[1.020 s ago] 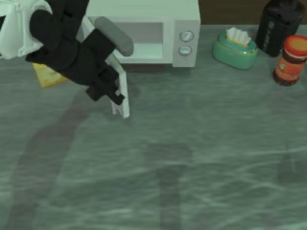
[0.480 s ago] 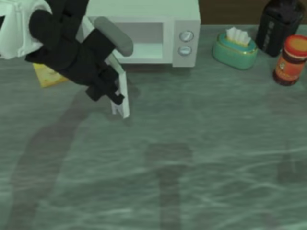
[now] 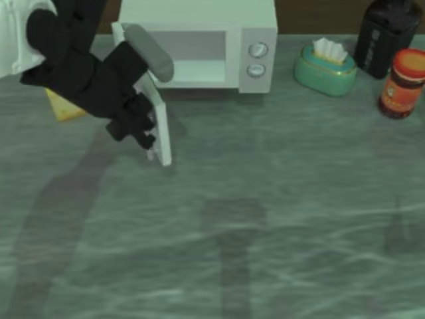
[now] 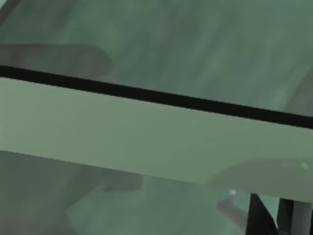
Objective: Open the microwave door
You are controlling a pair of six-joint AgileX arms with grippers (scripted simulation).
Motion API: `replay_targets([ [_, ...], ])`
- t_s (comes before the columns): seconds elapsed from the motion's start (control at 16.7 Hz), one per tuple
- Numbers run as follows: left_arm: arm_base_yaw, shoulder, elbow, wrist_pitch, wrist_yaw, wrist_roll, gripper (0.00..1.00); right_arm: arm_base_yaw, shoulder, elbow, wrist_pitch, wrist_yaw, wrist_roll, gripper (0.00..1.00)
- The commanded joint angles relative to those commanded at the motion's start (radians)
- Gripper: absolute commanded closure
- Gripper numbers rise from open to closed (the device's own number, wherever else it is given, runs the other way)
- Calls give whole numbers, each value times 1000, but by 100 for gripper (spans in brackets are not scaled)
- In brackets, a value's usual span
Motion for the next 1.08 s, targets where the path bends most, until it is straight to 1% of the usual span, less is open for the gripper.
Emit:
replay_targets([
  [0.24,36,-4,-3,-32,38,90,100,0,0,0,0,0,0,0],
  [1.08,39,-4,-3,-34,40,95,100,0,0,0,0,0,0,0],
])
